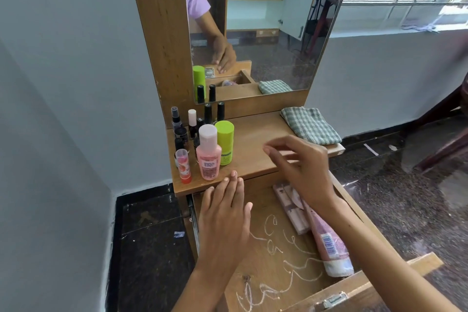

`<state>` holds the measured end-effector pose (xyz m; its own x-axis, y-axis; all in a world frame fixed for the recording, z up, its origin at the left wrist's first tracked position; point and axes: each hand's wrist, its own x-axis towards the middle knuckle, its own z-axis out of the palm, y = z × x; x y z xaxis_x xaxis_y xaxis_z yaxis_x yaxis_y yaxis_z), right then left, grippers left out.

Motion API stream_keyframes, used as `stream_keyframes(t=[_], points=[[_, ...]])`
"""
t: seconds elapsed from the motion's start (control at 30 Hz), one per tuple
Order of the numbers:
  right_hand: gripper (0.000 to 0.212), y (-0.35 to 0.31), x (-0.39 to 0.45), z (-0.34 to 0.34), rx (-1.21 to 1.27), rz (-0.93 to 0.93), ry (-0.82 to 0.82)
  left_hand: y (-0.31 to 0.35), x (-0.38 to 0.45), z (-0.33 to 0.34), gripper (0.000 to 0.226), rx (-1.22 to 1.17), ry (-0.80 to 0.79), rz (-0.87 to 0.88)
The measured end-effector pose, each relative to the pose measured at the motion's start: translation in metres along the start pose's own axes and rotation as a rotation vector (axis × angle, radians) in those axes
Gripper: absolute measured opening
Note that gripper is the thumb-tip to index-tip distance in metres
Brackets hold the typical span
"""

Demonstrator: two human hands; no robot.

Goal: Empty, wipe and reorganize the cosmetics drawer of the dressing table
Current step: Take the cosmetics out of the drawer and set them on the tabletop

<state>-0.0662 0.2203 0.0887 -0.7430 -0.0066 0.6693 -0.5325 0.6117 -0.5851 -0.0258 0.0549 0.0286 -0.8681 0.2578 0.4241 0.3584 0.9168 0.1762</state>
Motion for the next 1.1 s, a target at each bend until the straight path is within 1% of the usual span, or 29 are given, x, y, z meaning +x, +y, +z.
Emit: stream_keyframes(t=[0.07, 0.1, 0.17, 0.2, 0.23, 0.3, 0.33, 0.37, 0.4, 0.47, 0.53, 0.63, 0.7, 0.77, 0.83, 0.9, 1.0, 1.1], points=[[0.013, 0.006, -0.017, -0.019, -0.114, 0.061, -0.055, -0.001, 0.001, 0.001, 0.044, -0.03, 0.037, 0.015], [0.014, 0.008, -0.025, -0.026, -0.233, 0.101, -0.1, -0.002, 0.001, 0.002, 0.042, -0.041, 0.05, 0.019], [0.016, 0.01, -0.045, -0.035, -0.621, 0.207, -0.246, -0.003, 0.002, 0.002, 0.048, -0.05, 0.053, 0.023], [0.017, 0.009, -0.056, -0.037, -0.785, 0.297, -0.34, -0.003, 0.001, 0.002, 0.05, -0.053, 0.05, 0.028], [0.021, 0.008, -0.065, -0.038, -0.888, 0.401, -0.443, -0.003, 0.0, 0.001, 0.051, -0.056, 0.044, 0.033], [0.03, 0.007, -0.078, -0.034, -0.934, 0.594, -0.587, -0.004, 0.001, -0.001, 0.051, -0.051, 0.049, 0.036], [0.034, 0.006, -0.078, -0.03, -0.926, 0.648, -0.601, -0.005, 0.004, -0.001, 0.051, -0.053, 0.06, 0.034], [0.035, 0.006, -0.076, -0.026, -0.927, 0.648, -0.591, -0.006, 0.007, -0.002, 0.05, -0.053, 0.069, 0.027], [0.034, 0.008, -0.072, -0.022, -0.937, 0.614, -0.572, -0.008, 0.011, -0.005, 0.05, -0.052, 0.075, 0.014], [0.033, 0.008, -0.065, -0.01, -0.968, 0.534, -0.591, -0.015, 0.015, -0.008, 0.049, -0.052, 0.11, -0.002], [0.04, 0.004, -0.081, -0.017, -0.963, 0.628, -0.646, -0.002, 0.006, -0.005, 0.049, -0.068, 0.059, 0.059], [0.062, 0.004, -0.089, -0.011, -0.879, 0.647, -0.664, -0.002, 0.0, -0.005, 0.048, -0.061, 0.061, 0.038], [0.068, 0.0, -0.087, -0.009, -0.827, 0.66, -0.678, -0.001, 0.0, -0.004, 0.048, -0.066, 0.046, 0.042], [0.07, -0.006, -0.083, -0.012, -0.758, 0.688, -0.656, -0.002, 0.0, -0.003, 0.048, -0.07, 0.045, 0.036], [0.07, -0.013, -0.079, -0.017, -0.659, 0.698, -0.583, -0.002, 0.0, -0.003, 0.047, -0.069, 0.047, 0.026], [0.07, -0.022, -0.072, -0.024, -0.534, 0.674, -0.462, -0.002, 0.001, -0.003, 0.046, -0.069, 0.057, 0.024], [0.072, -0.038, -0.054, -0.035, -0.313, 0.555, -0.257, -0.003, 0.002, -0.002, 0.046, -0.046, 0.055, 0.03], [0.072, -0.047, -0.029, -0.034, -0.088, 0.442, -0.111, -0.005, 0.002, -0.001, 0.045, -0.025, 0.053, 0.036]])
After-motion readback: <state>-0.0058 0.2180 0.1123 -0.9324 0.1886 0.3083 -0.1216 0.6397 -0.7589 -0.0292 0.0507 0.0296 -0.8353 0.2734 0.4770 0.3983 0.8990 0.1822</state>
